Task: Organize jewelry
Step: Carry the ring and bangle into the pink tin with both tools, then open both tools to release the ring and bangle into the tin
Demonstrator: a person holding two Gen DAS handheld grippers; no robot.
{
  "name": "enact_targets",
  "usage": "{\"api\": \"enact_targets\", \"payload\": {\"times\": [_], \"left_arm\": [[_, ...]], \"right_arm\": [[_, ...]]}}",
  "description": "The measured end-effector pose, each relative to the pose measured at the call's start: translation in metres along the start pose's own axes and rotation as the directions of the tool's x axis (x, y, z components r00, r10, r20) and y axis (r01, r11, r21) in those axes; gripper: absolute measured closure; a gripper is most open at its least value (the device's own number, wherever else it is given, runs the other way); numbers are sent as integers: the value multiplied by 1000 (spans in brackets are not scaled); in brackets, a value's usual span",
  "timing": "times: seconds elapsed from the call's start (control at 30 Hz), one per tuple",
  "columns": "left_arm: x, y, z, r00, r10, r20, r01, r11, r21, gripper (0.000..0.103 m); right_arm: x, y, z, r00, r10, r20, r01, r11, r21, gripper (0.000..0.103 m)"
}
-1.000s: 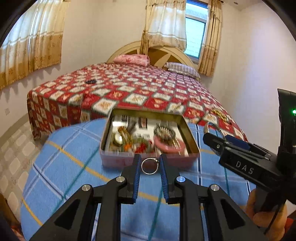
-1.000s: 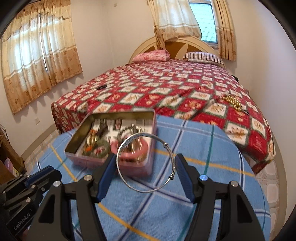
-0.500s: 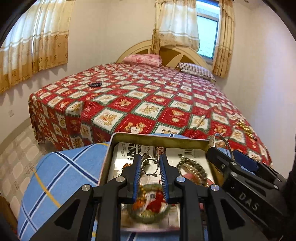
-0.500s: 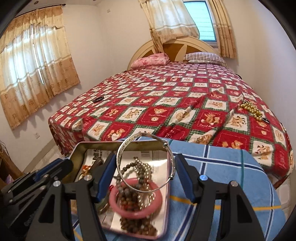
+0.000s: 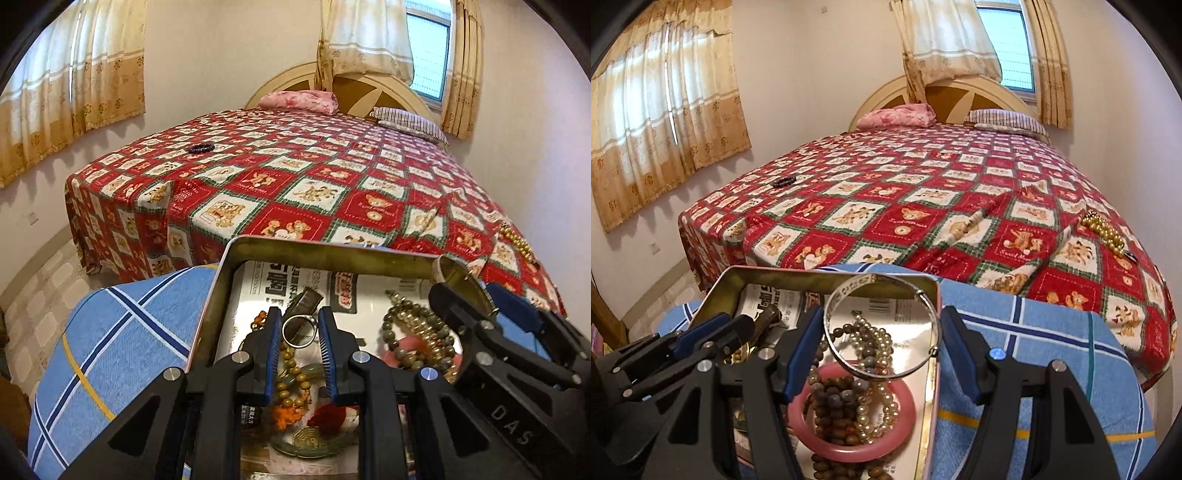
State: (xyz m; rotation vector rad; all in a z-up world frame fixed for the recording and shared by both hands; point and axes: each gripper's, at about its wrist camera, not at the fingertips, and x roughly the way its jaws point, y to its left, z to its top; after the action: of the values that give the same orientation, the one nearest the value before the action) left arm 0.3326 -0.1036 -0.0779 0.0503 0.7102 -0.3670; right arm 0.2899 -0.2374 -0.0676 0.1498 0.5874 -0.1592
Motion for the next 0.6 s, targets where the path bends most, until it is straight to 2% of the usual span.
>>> {"api": "enact_targets", "payload": {"times": [0.23, 0.33, 0.6], "left_arm": [[8, -1, -5, 999, 32, -25, -31, 999, 17, 82], [10, -2, -7, 999, 38, -26, -37, 999, 27, 82], [9, -4, -8, 998, 60, -30, -59, 997, 43, 82]], "right_arm": [[1, 4, 1, 1000, 29, 7, -29, 999, -30, 35], [9, 4, -1, 997, 73, -33, -73, 997, -11, 35], [11, 7, -2, 997, 64, -42, -65, 997, -29, 35]]}}
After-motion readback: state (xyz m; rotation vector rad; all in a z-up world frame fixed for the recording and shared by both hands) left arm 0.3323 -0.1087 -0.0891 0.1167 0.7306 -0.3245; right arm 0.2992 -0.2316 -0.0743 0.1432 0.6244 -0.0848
